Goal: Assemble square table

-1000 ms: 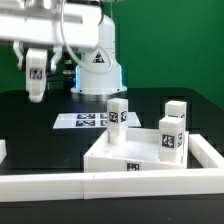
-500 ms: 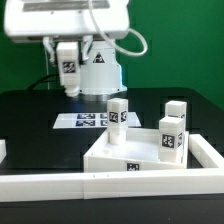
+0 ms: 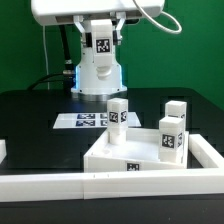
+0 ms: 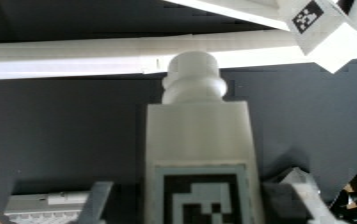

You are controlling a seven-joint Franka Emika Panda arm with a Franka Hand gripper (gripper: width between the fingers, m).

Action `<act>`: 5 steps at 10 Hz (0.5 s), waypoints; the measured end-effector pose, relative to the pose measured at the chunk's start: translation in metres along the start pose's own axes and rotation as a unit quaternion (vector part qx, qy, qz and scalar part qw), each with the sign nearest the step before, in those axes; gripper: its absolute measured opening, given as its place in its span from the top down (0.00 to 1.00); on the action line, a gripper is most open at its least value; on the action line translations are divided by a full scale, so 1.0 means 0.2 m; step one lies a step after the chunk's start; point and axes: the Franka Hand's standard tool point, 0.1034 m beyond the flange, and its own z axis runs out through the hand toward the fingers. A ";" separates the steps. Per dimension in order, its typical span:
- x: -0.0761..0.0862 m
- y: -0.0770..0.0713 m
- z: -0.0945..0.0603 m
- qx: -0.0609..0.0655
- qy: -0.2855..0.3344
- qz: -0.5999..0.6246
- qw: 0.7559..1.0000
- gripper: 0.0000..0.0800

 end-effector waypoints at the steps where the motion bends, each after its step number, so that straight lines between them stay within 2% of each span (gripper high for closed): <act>1: 0.00 0.00 0.00 0.000 0.000 0.000 1.000 0.64; 3: 0.00 -0.01 0.00 0.000 0.000 0.001 1.000 0.64; 5: 0.01 -0.07 0.03 0.005 0.000 -0.007 1.000 0.64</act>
Offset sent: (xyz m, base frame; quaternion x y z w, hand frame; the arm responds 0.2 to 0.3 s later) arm 0.0043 0.0082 -0.0296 0.0180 0.0248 -0.0101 0.9995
